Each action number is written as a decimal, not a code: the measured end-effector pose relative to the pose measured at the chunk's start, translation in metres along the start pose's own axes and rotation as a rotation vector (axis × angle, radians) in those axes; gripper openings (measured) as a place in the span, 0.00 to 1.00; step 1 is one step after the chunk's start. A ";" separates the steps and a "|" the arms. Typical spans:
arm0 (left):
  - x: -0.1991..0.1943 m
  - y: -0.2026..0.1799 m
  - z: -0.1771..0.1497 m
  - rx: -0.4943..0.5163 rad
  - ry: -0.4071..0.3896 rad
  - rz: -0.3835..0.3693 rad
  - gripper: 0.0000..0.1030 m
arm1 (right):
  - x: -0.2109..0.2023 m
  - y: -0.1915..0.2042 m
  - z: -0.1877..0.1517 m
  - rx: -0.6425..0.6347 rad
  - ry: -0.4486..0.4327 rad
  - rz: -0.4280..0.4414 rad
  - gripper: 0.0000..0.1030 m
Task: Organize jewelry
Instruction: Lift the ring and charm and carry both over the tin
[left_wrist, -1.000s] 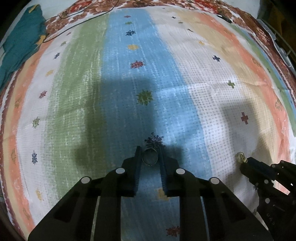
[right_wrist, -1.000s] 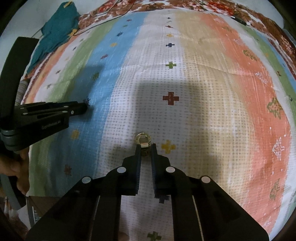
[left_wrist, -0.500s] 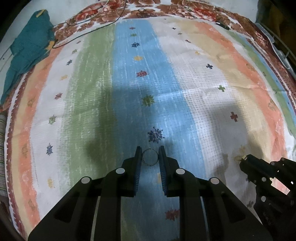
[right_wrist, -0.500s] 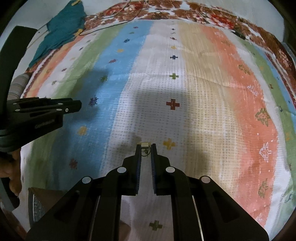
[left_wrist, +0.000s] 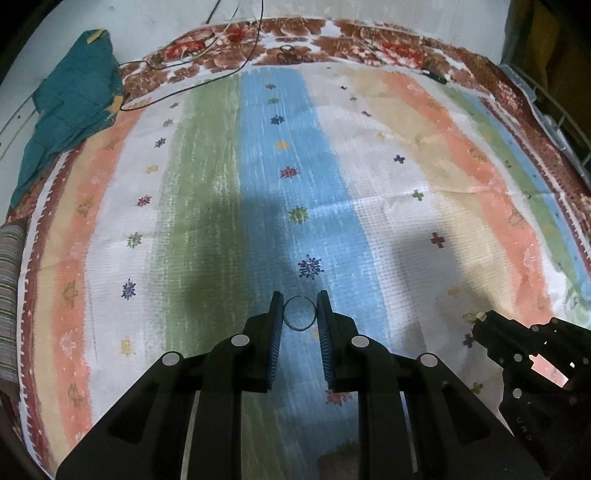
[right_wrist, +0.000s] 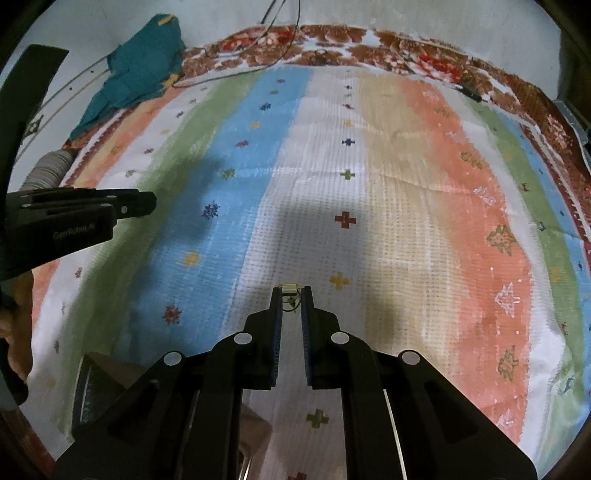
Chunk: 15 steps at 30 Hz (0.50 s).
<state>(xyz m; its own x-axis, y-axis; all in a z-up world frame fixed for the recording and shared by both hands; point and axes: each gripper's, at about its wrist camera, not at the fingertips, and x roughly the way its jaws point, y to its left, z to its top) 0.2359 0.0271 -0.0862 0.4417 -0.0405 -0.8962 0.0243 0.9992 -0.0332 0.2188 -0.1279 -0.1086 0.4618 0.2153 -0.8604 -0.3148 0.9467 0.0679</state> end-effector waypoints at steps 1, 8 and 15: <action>-0.002 0.001 -0.001 -0.006 -0.002 -0.010 0.17 | -0.003 0.000 0.000 0.000 -0.006 0.001 0.11; -0.023 -0.001 -0.008 -0.005 -0.040 -0.022 0.17 | -0.029 0.008 -0.001 -0.027 -0.062 -0.002 0.11; -0.048 -0.012 -0.015 0.021 -0.106 -0.020 0.17 | -0.048 0.012 -0.008 -0.053 -0.092 -0.004 0.11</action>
<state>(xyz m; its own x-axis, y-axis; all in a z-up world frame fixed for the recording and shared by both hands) 0.2011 0.0173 -0.0494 0.5336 -0.0619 -0.8435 0.0526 0.9978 -0.0400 0.1864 -0.1289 -0.0703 0.5369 0.2346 -0.8103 -0.3548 0.9343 0.0354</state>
